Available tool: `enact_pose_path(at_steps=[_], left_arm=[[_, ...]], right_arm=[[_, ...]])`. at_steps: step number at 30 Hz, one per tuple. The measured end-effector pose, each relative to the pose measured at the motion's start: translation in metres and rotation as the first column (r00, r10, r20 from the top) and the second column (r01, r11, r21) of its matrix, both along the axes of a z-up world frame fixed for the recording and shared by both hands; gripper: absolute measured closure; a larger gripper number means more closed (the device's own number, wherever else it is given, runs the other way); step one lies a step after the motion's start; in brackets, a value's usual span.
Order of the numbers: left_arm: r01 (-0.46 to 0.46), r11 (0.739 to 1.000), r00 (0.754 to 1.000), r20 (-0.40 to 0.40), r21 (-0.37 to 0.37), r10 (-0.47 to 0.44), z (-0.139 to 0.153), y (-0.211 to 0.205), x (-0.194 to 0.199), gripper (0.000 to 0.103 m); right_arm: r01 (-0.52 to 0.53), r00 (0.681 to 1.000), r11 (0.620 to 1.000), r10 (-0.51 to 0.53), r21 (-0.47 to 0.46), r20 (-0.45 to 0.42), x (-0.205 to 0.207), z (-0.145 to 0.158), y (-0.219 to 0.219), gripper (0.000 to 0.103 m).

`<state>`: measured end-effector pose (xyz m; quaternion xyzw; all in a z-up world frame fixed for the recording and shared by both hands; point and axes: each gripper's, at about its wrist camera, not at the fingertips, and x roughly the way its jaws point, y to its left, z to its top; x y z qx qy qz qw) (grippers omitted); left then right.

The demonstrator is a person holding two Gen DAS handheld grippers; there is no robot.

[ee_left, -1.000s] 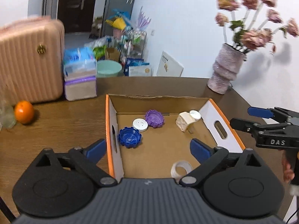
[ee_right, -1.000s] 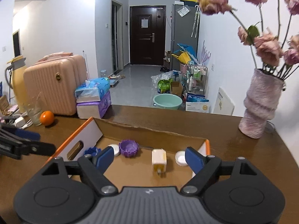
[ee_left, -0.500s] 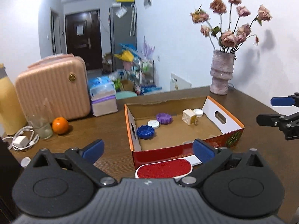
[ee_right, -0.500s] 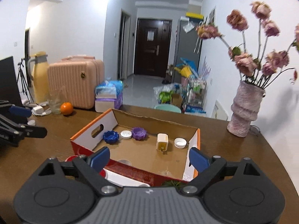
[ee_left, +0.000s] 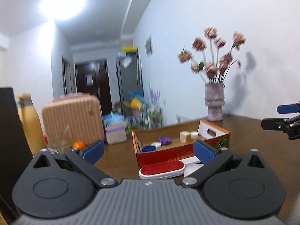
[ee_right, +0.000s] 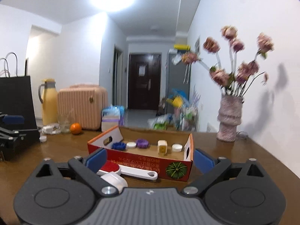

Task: Organize rigid objects
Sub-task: 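Withdraw both tools from the box toward the spray bottles, then grasp the green spray bottle with the right gripper while the left grasps the white spray bottle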

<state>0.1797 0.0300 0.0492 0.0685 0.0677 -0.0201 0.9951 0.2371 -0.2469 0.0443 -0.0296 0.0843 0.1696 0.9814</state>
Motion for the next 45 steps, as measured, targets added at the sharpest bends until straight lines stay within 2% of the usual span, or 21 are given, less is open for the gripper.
enact_pose_path(at_steps=[1,4,6,9,13,17,20,22,30,34,36,40,42,45], left_arm=[[-0.002,1.0,1.0,0.029,0.007,0.002,-0.007,-0.002,-0.014,0.0],[0.0,1.0,1.0,0.031,-0.002,0.0,-0.026,-0.006,-0.044,0.0],[0.01,1.0,1.0,0.011,-0.022,-0.01,-0.039,-0.006,-0.061,0.0],[-0.021,0.999,1.0,0.013,-0.047,0.022,-0.059,-0.004,-0.087,0.0],[-0.013,0.997,0.999,0.045,-0.082,0.017,-0.078,-0.005,-0.114,0.0],[0.01,0.999,0.997,0.079,-0.036,-0.007,-0.079,-0.015,-0.117,0.0],[0.021,0.998,0.999,0.048,-0.066,-0.018,-0.08,-0.013,-0.114,0.0],[0.022,0.998,0.999,0.031,-0.055,-0.021,-0.082,-0.014,-0.111,0.0],[-0.003,1.0,0.999,-0.049,-0.011,0.002,-0.097,-0.012,-0.082,0.0],[-0.031,0.999,0.991,-0.131,0.04,0.036,-0.096,-0.01,-0.046,0.0],[-0.035,0.999,0.986,-0.163,0.023,0.039,-0.094,-0.006,-0.026,0.0],[-0.056,0.998,0.975,-0.214,-0.001,0.054,-0.091,0.001,0.024,0.0],[-0.059,0.998,0.97,-0.237,-0.011,0.054,-0.091,0.002,0.051,0.0],[-0.089,0.992,0.952,-0.299,-0.086,0.059,-0.091,0.009,0.094,0.0]], right_arm=[[0.004,0.999,1.0,-0.004,0.004,0.032,-0.013,-0.006,0.001,0.0],[0.036,0.997,0.999,-0.037,0.012,0.074,-0.051,-0.023,0.005,0.0],[0.041,0.996,0.999,-0.042,0.011,0.08,-0.069,-0.034,0.01,0.0],[0.046,0.995,0.999,-0.046,0.006,0.083,-0.095,-0.052,0.017,0.0],[0.07,0.993,0.997,-0.072,0.023,0.095,-0.127,-0.075,0.025,0.0],[0.055,0.987,0.998,-0.048,-0.04,0.156,-0.149,-0.088,0.036,0.0],[0.071,0.983,0.993,-0.054,-0.092,0.176,-0.154,-0.091,0.042,0.0],[0.064,0.984,0.992,-0.045,-0.106,0.172,-0.154,-0.093,0.044,0.0],[0.011,0.999,0.988,-0.003,-0.154,0.054,-0.115,-0.101,0.043,0.0],[-0.094,0.996,0.97,0.089,-0.223,-0.031,-0.071,-0.098,0.049,0.0],[-0.181,0.984,0.942,0.17,-0.283,-0.061,-0.047,-0.095,0.055,0.001],[-0.365,0.931,0.847,0.335,-0.388,-0.144,0.005,-0.091,0.074,0.003],[-0.408,0.913,0.803,0.363,-0.433,-0.187,0.032,-0.094,0.081,0.005],[-0.474,0.879,0.759,0.377,-0.446,-0.292,0.068,-0.102,0.086,0.01]])
